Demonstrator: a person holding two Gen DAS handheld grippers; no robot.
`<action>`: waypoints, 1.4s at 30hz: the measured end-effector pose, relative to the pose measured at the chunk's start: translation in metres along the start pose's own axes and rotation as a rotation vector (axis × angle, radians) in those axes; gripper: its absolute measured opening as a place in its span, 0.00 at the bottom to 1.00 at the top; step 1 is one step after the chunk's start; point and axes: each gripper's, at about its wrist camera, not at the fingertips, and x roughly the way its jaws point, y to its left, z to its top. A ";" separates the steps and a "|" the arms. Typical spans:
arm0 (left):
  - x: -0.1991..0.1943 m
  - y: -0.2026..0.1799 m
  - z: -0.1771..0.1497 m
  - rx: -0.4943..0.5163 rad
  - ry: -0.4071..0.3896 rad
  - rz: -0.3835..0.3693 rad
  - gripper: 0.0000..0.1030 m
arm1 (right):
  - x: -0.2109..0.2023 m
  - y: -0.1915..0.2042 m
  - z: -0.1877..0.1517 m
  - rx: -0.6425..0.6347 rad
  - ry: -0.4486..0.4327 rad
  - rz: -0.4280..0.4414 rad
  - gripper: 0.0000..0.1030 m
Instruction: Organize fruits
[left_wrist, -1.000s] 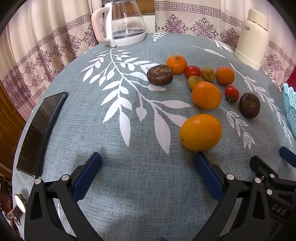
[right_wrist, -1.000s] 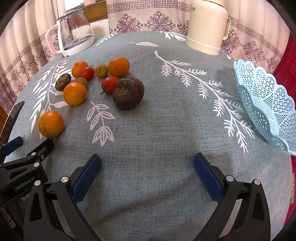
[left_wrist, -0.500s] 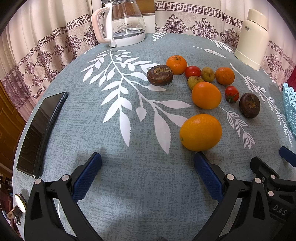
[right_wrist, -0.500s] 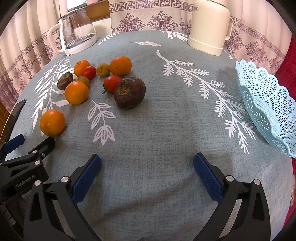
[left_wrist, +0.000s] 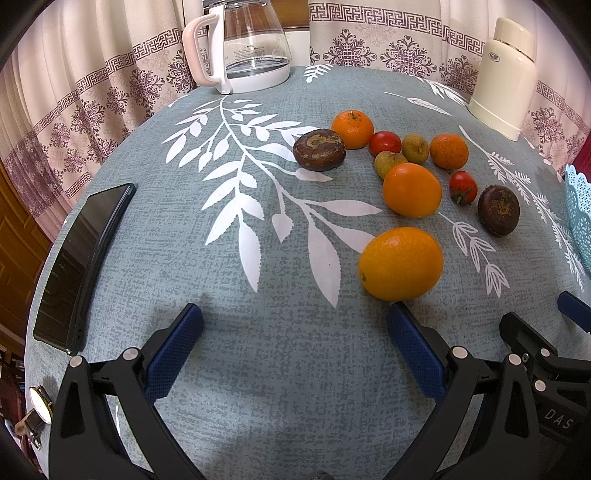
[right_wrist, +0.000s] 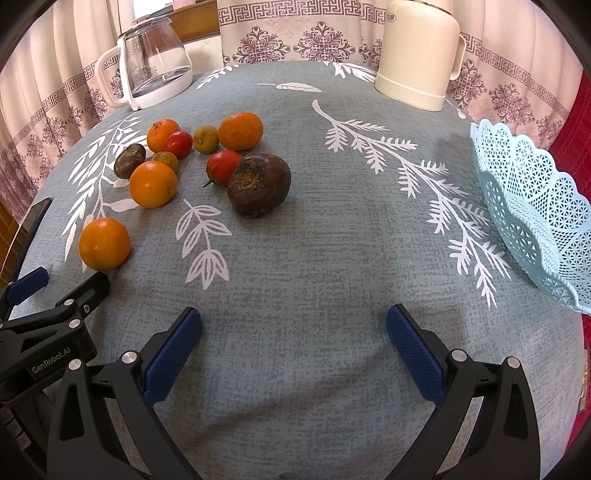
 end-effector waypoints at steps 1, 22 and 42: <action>0.000 0.000 0.000 0.000 0.000 0.000 0.98 | 0.000 0.000 0.000 0.000 0.000 0.000 0.95; 0.000 -0.001 -0.001 0.002 -0.001 0.004 0.98 | 0.000 0.001 0.000 -0.002 -0.002 -0.003 0.95; -0.011 0.006 -0.003 -0.036 -0.045 -0.047 0.98 | -0.007 -0.003 0.003 -0.036 -0.005 0.051 0.95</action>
